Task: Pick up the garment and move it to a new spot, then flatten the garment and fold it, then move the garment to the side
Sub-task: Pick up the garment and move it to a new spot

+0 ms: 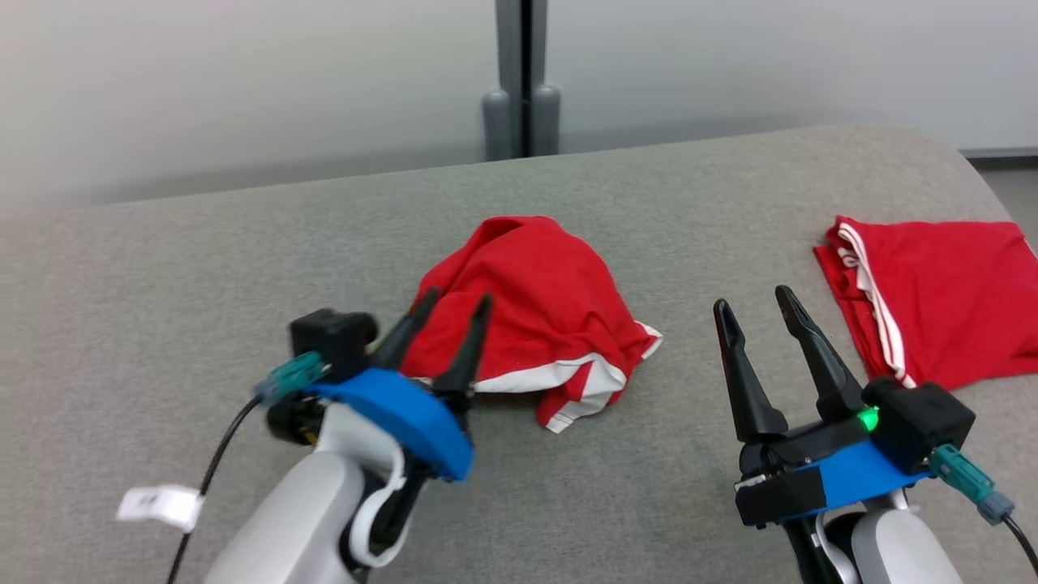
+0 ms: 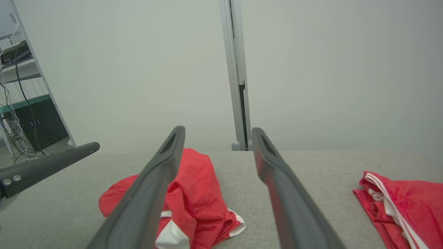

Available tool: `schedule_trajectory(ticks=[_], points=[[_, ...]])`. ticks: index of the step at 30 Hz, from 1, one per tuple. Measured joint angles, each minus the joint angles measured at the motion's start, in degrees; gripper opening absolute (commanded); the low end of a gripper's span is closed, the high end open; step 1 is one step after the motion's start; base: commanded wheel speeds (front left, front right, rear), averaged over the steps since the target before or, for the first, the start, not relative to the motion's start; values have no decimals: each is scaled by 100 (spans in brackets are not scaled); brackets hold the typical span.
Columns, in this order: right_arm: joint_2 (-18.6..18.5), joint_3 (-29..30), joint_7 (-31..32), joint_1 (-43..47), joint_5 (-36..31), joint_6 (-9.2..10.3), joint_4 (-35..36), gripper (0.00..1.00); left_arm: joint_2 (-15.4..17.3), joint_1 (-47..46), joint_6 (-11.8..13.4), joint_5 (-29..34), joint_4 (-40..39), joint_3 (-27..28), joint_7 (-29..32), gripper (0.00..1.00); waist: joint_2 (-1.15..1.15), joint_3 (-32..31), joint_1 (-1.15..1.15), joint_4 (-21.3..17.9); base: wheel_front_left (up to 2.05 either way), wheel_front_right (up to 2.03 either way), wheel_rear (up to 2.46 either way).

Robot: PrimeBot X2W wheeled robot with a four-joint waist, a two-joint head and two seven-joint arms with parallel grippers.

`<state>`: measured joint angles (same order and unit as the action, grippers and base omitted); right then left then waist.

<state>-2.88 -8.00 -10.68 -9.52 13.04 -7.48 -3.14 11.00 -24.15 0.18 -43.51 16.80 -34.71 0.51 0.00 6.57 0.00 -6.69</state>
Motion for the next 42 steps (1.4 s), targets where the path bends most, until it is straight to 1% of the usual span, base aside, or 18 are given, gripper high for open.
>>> schedule_trajectory(ticks=[4, 6, 10, 13, 17, 22, 28, 35, 42], points=[[2, 53, 64, 138, -10, 0, 27, 100, 355, 418, 45, 178, -208, 286, -776, 100, 0, -79, 0, 214, 0, 0, 0], [2, 94, 100, 206, 10, 0, 30, 100, 513, 624, 123, 250, -270, 416, -1093, 100, 0, -111, 0, 288, 0, 0, 0], [2, 152, 149, 330, 22, 0, 23, 100, 817, 1026, 350, 388, -383, 788, -1428, 100, 0, -162, 0, 375, 0, 0, 0], [2, 246, 181, 453, 11, 0, -42, 100, 914, 1336, 554, 519, -505, 1080, -1514, 100, 0, -207, 0, 405, 0, 0, 0], [2, 426, 201, 613, -51, 0, -191, 100, 925, 1760, 782, 602, -745, 1462, -1545, 100, 0, -266, 0, 445, 0, 0, 0], [1, 591, 156, 778, -115, 0, -420, 100, 922, 2185, 861, 787, -955, 1693, -1550, 100, 0, -327, 0, 468, 0, 0, 0], [2, 664, 149, 866, -247, 0, -621, 100, 903, 2469, 985, 881, -1128, 1722, -1550, 100, 0, -382, -1, 469, 0, 0, 0], [2, 665, 101, 865, -245, 0, -701, 100, 983, 2514, 1039, 891, -1238, 1739, -1529, 100, 0, -376, -1, 445, 0, 0, 0], [2, 606, 85, 853, -190, 0, -705, 100, 1005, 2514, 1040, 881, -1305, 1727, -1485, 100, 0, -341, 0, 383, 0, 0, 0]])
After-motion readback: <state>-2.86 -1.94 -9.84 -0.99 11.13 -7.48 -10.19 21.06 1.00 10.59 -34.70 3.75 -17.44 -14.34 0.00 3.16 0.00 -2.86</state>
